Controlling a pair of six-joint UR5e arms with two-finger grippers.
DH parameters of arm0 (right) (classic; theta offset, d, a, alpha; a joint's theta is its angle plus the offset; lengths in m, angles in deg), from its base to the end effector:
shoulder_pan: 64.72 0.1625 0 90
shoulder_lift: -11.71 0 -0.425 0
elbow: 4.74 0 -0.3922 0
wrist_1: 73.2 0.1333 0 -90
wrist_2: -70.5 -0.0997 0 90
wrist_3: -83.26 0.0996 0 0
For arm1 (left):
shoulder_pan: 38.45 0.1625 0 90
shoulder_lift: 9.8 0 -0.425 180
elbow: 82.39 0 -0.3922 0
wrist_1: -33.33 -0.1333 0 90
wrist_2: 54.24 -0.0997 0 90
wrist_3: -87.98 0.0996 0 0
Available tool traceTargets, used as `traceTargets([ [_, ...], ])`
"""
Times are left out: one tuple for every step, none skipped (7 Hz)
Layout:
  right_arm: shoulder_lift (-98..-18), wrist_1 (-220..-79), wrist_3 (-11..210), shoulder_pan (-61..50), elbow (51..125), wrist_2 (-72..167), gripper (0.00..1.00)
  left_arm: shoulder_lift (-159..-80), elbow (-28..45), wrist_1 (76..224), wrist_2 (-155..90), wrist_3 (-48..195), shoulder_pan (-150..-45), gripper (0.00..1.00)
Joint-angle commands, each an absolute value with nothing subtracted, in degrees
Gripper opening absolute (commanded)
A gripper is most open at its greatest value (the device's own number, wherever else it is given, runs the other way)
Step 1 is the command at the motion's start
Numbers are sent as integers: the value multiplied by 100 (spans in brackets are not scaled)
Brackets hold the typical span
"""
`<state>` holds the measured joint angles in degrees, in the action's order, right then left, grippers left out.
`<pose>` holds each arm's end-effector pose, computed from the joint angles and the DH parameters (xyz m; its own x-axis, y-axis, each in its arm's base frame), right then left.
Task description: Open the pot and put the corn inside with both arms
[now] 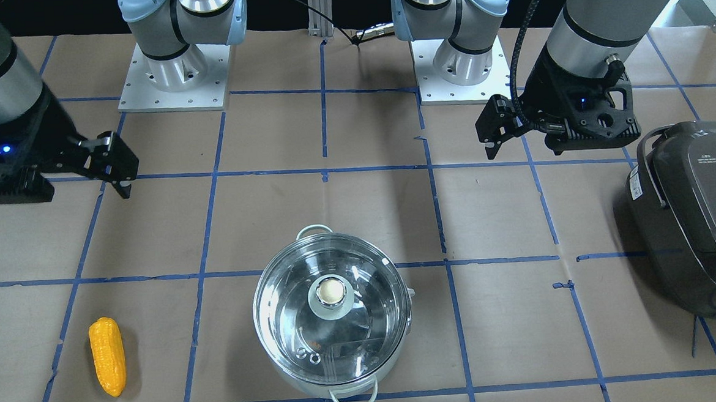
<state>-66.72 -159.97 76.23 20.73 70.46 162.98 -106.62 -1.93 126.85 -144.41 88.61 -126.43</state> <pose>0.0828 -0.5849 0.5015 -0.9981 -0.0433 0.0429 -0.0432 0.9991 0.0053 -0.1139 -0.5449 0.5021 -0.9997 -0.0242 -0.0028 -0.0243 0.9996 0.0140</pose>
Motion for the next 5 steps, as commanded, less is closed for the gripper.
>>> traceTargets([
  [-5909,-16090,7080,1625,6759,16287,99,-10910,-293,12098,-14082,8554,-13079,100],
  [-5434,-16587,6703,1484,6811,16296,97,-11094,-415,12000,-14072,8309,-13370,100],
  [-5047,-16984,6099,1369,6934,16261,97,-11505,-669,11694,-14072,8045,-13660,100],
  [-4712,-17631,5989,1298,7100,16235,96,-11970,-1010,11448,-14064,7546,-14106,100],
  [-4274,-18308,5883,1298,7224,16226,95,-12471,-1519,11376,-14081,7289,-14546,100],
])
